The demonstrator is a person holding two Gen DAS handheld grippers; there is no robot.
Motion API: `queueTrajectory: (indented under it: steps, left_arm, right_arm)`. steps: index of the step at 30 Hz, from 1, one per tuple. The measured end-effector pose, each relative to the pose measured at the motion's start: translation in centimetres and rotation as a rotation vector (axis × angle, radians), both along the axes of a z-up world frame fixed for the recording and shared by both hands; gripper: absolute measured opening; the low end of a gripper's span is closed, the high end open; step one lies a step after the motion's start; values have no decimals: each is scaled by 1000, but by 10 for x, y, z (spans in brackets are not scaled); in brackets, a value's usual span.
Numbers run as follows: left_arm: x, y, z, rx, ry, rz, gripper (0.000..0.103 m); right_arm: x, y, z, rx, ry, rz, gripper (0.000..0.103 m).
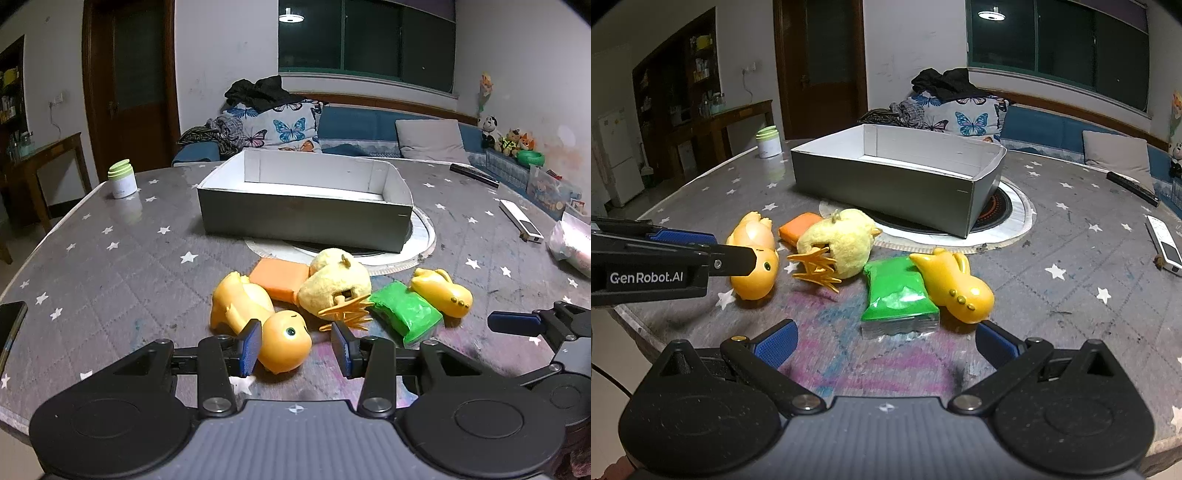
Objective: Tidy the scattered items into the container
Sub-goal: 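Move the right tool toward the yellow duck-shaped toy beside the green pack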
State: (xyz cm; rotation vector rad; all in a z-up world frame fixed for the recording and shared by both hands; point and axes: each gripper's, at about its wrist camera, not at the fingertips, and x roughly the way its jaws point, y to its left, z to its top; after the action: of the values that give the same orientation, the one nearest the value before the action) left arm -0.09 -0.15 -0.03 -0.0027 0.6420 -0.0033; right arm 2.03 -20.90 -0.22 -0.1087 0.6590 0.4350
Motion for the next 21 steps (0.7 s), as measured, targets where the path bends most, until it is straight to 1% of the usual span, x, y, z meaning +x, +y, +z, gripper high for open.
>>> queueTrajectory:
  steps: [6, 7, 11, 12, 21]
  left_arm:
    - [-3, -5, -1, 24, 4, -11, 44]
    - [-4, -6, -1, 27, 6, -13, 44]
    - [-5, -10, -1, 26, 19, -26, 44]
    - [0, -11, -2, 28, 30, -28, 44]
    - [4, -14, -5, 18, 48, -41, 44]
  right_arm:
    - [-1, 1, -1, 7, 14, 12, 103]
    - [-3, 5, -1, -11, 10, 11, 103]
    - [-4, 5, -3, -10, 19, 14, 103]
    - [-4, 5, -2, -13, 19, 14, 103]
    - [-5, 9, -6, -36, 26, 25, 103]
